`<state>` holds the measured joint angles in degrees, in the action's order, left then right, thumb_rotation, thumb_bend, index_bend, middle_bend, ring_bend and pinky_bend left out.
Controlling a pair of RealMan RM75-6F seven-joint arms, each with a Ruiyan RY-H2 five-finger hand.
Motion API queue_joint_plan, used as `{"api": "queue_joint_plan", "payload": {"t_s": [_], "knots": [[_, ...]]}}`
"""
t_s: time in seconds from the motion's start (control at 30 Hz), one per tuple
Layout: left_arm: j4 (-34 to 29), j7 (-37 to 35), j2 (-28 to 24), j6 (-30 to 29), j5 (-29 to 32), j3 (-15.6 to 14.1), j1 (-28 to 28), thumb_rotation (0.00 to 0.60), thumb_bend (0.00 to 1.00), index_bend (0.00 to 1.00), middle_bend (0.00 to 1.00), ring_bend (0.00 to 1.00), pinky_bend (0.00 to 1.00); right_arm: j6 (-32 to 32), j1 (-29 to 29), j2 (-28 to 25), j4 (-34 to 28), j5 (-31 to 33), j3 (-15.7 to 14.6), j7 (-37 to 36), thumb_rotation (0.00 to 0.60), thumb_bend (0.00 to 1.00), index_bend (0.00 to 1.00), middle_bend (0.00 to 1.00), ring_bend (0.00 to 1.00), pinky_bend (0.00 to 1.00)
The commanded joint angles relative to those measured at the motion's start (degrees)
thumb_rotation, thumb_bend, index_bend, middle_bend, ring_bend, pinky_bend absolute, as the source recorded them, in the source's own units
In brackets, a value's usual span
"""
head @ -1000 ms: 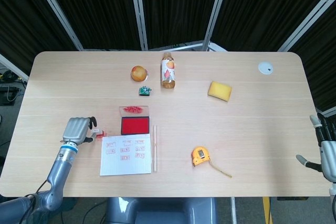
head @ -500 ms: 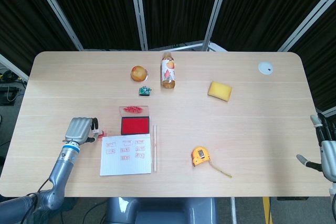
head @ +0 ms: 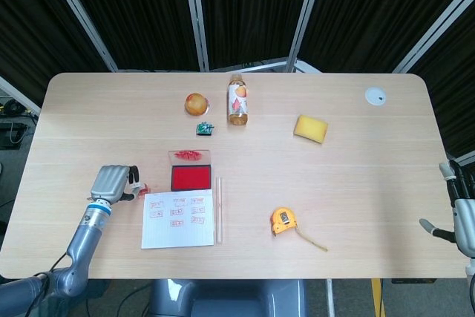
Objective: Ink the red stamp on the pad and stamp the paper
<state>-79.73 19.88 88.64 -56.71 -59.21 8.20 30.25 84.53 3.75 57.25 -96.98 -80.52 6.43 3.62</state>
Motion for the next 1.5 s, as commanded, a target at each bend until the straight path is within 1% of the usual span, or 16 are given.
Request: {"api": "queue_joint_plan", "payload": {"t_s": [0.03, 0.2, 0.27, 0.4, 0.5, 0.6, 0.73, 0.83, 0.93, 1.23, 1.5], "knots": [[-2.8, -3.15, -2.59, 0.96, -2.27, 0.27, 0.18, 0.6, 0.4, 0.55, 0.54, 0.84, 0.86, -0.31, 0.05, -0.01, -0.05, 0.04, -0.11, -0.22, 0.6, 0.0, 0.0, 0.0, 0.0, 0.0], [-7.35, -7.73, -6.61, 2.6, -5.99, 1.0, 1.18, 0.6, 0.4, 0.56, 0.55, 0.84, 0.86, -0.66, 0.15, -0.1, -0.07, 0.28, -0.09, -0.56, 0.6, 0.0, 0.0, 0.0, 0.0, 0.0], [-8.19, -8.4, -7.68, 3.66, -6.9, 1.36, 2.12, 0.6, 0.4, 0.56, 0.55, 0.84, 0.86, -0.71, 0.16, -0.14, -0.08, 0.51, 0.01, -0.73, 0.6, 0.0, 0.0, 0.0, 0.0, 0.0], [-8.68, -8.1, -8.45, 7.66, -6.16, 3.03, 5.87, 0.6, 0.4, 0.57, 0.55, 0.84, 0.86, -1.05, 0.37, -0.24, 0.03, 1.54, 0.55, -1.08, 0.6, 0.0, 0.0, 0.0, 0.0, 0.0], [-7.77, -7.68, -7.29, 10.29, -4.52, 4.31, 8.75, 0.6, 0.4, 0.57, 0.55, 0.84, 0.86, -1.26, 0.5, -0.28, 0.16, 2.59, 1.05, -1.13, 0.6, 0.0, 0.0, 0.0, 0.0, 0.0], [-6.7, -6.92, -6.28, 11.39, -3.36, 4.73, 10.33, 0.6, 0.4, 0.57, 0.56, 0.84, 0.86, -1.41, 0.51, -0.36, 0.24, 3.28, 1.3, -1.2, 0.6, 0.0, 0.0, 0.0, 0.0, 0.0], [-3.54, -5.95, -3.07, 13.47, -0.77, 5.37, 13.35, 0.6, 0.4, 0.57, 0.56, 0.84, 0.86, -1.6, 0.56, -0.42, 0.6, 4.41, 1.79, -1.34, 0.6, 0.0, 0.0, 0.0, 0.0, 0.0], [-0.9, -4.77, -0.54, 14.56, 0.95, 4.89, 15.18, 0.6, 0.4, 0.57, 0.56, 0.84, 0.86, -1.96, 0.59, -0.43, 1.16, 5.51, 2.11, -1.44, 0.6, 0.0, 0.0, 0.0, 0.0, 0.0], [0.68, -4.17, 0.77, 14.73, 2.3, 4.53, 16.05, 0.6, 0.41, 0.57, 0.56, 0.84, 0.86, -2.31, 0.64, -0.45, 1.58, 6.12, 2.29, -1.81, 0.6, 0.0, 0.0, 0.0, 0.0, 0.0], [3.5, -3.83, 3.11, 15.08, 4.24, 3.01, 17.36, 0.6, 0.41, 0.57, 0.56, 0.84, 0.86, -2.93, 0.76, -0.48, 2.26, 7.11, 2.61, -2.32, 0.6, 0.0, 0.0, 0.0, 0.0, 0.0], [5.03, -3.84, 3.94, 15.08, 5.02, 2.11, 17.95, 0.6, 0.42, 0.58, 0.56, 0.84, 0.86, -3.24, 0.84, -0.45, 2.5, 7.54, 2.74, -2.42, 0.6, 0.0, 0.0, 0.0, 0.0, 0.0]]}}
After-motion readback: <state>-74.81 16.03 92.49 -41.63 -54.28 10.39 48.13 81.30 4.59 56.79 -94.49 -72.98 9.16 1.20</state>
